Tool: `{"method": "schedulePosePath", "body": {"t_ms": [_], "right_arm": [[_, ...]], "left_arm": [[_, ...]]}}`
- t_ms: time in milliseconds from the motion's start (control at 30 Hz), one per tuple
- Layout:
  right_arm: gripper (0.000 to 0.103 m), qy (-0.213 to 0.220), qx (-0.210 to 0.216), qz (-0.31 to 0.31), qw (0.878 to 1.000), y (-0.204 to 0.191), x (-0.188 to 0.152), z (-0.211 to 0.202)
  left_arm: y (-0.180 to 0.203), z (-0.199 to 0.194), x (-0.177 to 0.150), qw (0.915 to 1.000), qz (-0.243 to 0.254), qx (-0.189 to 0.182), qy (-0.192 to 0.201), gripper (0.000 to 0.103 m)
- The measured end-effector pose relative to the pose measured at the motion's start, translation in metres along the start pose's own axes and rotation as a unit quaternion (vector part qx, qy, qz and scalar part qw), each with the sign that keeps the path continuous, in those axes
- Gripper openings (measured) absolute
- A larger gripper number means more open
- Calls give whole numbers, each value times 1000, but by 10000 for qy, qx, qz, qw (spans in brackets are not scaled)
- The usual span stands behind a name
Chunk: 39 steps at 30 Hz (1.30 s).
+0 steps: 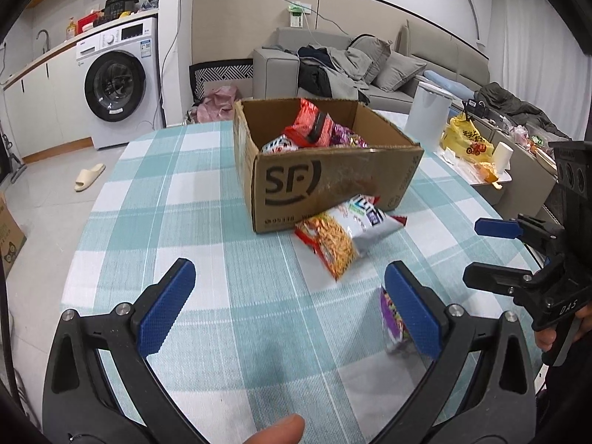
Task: Organize snacks
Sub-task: 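Withdraw both tools from the box toward the remaining snack bags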
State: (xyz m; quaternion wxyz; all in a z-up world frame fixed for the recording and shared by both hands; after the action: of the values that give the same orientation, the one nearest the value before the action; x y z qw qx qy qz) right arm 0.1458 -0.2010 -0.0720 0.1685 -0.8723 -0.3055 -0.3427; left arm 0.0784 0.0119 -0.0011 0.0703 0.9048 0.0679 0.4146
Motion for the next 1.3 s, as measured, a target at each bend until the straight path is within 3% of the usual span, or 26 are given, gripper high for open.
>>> {"method": "schedulePosePath", "body": {"t_ms": [500, 967, 1300], "right_arm": [[103, -228, 315, -256, 9989, -22, -12, 9], [103, -586, 665, -315, 9956, -35, -25, 35], [102, -715, 448, -89, 9964, -25, -28, 47]], "left_arm": [[3, 2, -34, 9995, 86, 11, -315, 102], [3, 12, -44, 9987, 99, 19, -495, 102], [0, 28, -50, 9978, 58, 47, -665, 102]]}}
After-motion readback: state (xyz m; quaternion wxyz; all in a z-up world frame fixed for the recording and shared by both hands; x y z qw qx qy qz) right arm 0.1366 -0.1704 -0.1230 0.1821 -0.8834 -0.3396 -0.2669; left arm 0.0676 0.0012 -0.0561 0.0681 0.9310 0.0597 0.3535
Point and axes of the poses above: each gripper's, at about its wrist camera, not at the fingertips, and z roughly the way its jaws point, y to its right, x to its top, the point moved 4 cm from there along z, roughly the way its jaws point, and after that the axes turned 6 degrees about -z, right-handed, at the moved point
